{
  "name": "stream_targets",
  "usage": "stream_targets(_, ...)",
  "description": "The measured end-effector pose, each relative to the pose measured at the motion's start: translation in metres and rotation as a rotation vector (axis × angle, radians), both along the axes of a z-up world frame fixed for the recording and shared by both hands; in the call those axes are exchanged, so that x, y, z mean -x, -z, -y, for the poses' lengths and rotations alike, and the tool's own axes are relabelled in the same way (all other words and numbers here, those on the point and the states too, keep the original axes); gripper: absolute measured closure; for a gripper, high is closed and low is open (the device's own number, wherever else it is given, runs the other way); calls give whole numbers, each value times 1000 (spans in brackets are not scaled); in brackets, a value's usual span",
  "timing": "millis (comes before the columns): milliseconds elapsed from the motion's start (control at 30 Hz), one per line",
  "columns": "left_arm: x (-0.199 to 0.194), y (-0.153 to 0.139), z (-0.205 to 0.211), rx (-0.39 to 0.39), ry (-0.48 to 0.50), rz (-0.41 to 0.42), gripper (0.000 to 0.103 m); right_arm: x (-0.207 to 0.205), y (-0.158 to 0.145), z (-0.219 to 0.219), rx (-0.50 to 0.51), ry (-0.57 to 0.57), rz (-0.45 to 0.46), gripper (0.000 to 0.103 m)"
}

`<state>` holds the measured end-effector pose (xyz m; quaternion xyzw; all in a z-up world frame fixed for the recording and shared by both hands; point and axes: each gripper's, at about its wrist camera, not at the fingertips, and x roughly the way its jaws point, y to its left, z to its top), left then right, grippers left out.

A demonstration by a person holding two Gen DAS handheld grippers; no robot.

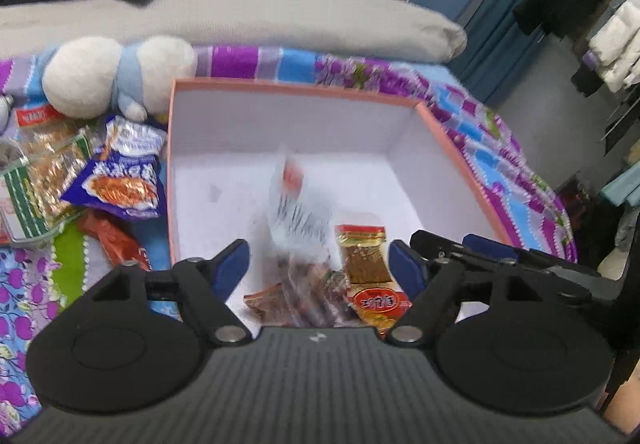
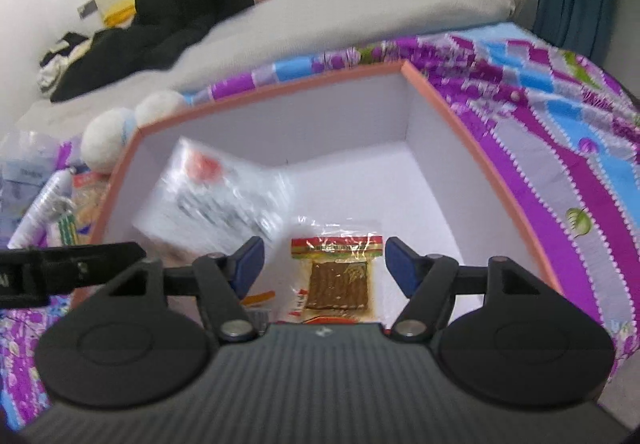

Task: Organize snacks
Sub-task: 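Open both tools to drop the two packets into the pink box, then withdraw both tools from the box back toward the snack pile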

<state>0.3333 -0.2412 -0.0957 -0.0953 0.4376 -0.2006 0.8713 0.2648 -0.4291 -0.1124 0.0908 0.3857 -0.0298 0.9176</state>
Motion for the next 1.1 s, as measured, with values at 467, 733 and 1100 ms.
stream_targets(467, 112, -79, -60, 36, -60, 259, 16, 80, -74, -38, -1, -15, 233, 34)
stream_targets(733, 174, -93, -115, 39, -153, 327, 16, 122, -91, -79, -16, -94, 332, 34)
stream_targets(1100, 213, -82, -172, 39, -224, 330, 17, 152, -89, -131, -22, -188, 390, 34)
